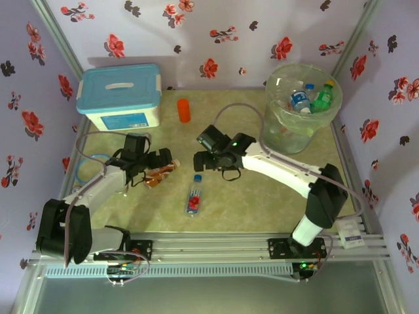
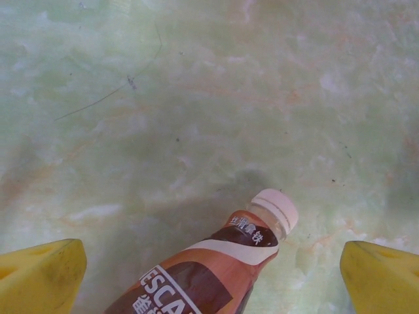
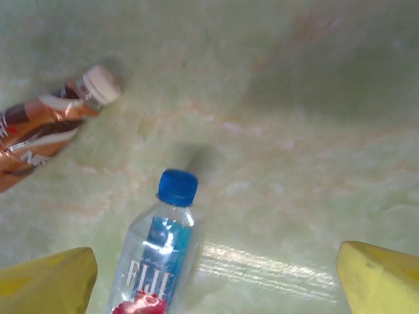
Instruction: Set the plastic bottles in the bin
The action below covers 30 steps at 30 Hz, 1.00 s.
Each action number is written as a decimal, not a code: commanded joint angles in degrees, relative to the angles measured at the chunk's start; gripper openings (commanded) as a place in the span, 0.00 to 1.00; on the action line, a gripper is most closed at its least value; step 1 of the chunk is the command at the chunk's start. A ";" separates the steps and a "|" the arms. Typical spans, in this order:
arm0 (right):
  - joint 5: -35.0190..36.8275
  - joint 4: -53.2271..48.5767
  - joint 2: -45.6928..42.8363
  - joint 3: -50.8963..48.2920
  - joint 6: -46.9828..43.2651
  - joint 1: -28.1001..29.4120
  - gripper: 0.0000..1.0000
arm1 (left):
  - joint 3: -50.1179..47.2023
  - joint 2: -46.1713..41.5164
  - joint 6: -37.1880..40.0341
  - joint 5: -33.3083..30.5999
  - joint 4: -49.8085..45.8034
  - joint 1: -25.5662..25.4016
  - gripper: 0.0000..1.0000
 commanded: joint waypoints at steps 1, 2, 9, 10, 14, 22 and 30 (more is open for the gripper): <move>-3.35 0.69 2.11 0.72 3.91 1.68 0.95 | -1.21 -1.46 1.38 -1.19 -0.05 0.86 1.00; -4.03 0.71 2.63 0.55 4.12 2.22 0.95 | -1.35 -1.59 1.46 -1.28 -0.20 1.14 1.00; -9.74 1.05 7.80 0.42 5.76 6.04 0.89 | -2.06 -1.82 1.37 -1.28 0.34 1.91 1.00; -10.63 0.99 8.71 0.59 5.86 6.32 0.88 | -2.07 -1.70 1.37 -1.35 0.36 1.92 1.00; -12.25 0.81 11.11 1.03 5.68 7.39 0.87 | -2.08 -1.61 1.62 -1.36 0.14 1.86 1.00; -13.01 1.64 14.06 -0.32 5.00 7.63 0.84 | -1.97 -1.45 1.92 -1.33 0.02 2.01 1.00; -11.67 2.24 16.89 -1.57 3.50 7.66 0.76 | -1.38 -1.13 1.92 -1.23 -0.15 1.99 1.00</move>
